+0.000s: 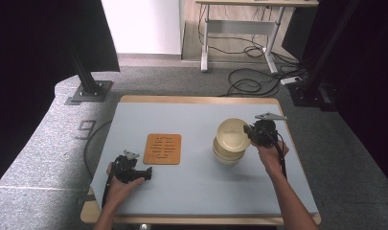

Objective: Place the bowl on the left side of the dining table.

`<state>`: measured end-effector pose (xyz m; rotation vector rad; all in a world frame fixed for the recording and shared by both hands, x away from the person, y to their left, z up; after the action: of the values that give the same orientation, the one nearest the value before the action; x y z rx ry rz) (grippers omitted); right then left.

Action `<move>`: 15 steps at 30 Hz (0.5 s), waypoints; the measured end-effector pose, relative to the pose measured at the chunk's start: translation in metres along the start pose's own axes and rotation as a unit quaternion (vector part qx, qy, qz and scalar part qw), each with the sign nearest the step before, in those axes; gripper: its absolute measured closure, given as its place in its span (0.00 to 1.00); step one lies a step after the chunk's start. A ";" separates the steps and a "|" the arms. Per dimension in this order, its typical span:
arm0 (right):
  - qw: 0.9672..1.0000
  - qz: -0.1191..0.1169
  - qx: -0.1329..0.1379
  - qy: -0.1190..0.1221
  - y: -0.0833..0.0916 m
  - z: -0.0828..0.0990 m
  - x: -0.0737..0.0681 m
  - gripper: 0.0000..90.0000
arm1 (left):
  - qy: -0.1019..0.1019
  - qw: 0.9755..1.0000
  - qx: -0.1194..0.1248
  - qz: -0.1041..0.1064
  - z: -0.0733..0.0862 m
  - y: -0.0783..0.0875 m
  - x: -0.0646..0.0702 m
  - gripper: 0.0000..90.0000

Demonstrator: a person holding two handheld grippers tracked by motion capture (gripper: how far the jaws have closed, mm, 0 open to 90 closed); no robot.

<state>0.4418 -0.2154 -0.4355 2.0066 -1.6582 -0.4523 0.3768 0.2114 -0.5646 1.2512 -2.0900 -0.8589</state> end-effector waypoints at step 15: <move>1.000 -0.008 0.008 -0.009 0.003 -0.002 -0.001 0.92 | 0.000 1.000 0.000 0.000 0.000 0.000 0.000 0.00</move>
<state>0.4397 -0.2143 -0.4322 2.0350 -1.6618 -0.4664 0.3768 0.2113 -0.5646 1.2508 -2.0900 -0.8581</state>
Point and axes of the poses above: each handheld gripper's, and its own axes: y roughly backward along the jaws, z roughly out of its underside, x roughly to its right, the point moved 5 cm from there along -y, roughly forward along the jaws, and after that the axes turned 11 degrees about z, right-handed, at the moved point
